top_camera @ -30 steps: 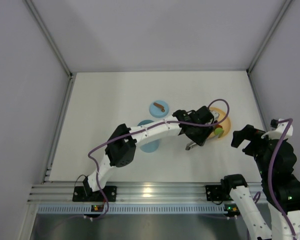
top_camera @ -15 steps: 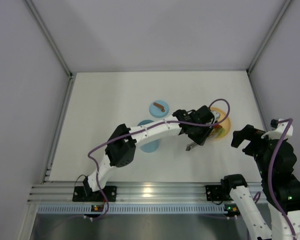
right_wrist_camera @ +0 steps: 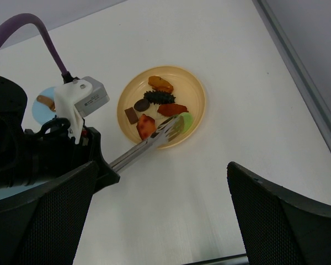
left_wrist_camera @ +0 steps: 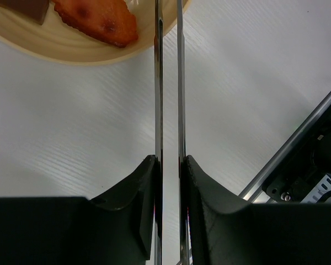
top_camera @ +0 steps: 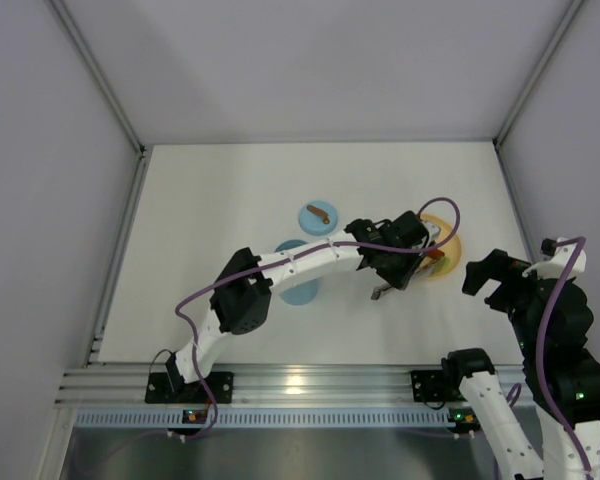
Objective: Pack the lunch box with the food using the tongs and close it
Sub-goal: Pick up the fake food from the plate.
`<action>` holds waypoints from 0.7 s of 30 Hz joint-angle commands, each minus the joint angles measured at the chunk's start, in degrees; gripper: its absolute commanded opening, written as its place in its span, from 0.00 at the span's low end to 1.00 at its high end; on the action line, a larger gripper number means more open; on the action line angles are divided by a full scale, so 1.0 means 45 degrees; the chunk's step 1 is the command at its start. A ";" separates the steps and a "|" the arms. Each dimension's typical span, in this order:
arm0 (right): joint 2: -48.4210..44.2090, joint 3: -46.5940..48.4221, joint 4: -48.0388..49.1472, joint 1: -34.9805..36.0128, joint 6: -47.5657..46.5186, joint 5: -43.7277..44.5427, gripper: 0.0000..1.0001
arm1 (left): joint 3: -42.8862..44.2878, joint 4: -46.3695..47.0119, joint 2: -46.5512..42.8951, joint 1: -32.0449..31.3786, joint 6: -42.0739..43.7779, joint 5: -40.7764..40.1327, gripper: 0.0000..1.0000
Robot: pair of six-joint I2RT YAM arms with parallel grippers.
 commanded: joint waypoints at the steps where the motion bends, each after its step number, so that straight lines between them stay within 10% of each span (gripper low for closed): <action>1: 0.0110 0.0343 -0.0239 -0.0155 -0.0224 0.0140 1.00 | 0.0461 0.0313 -0.1234 -0.0068 0.0253 -0.0235 0.27; 21: 0.0423 0.0227 0.0230 -0.0155 -0.0088 -0.0171 1.00 | -0.1567 -0.1503 -0.6035 -0.0009 0.0039 -0.3652 0.26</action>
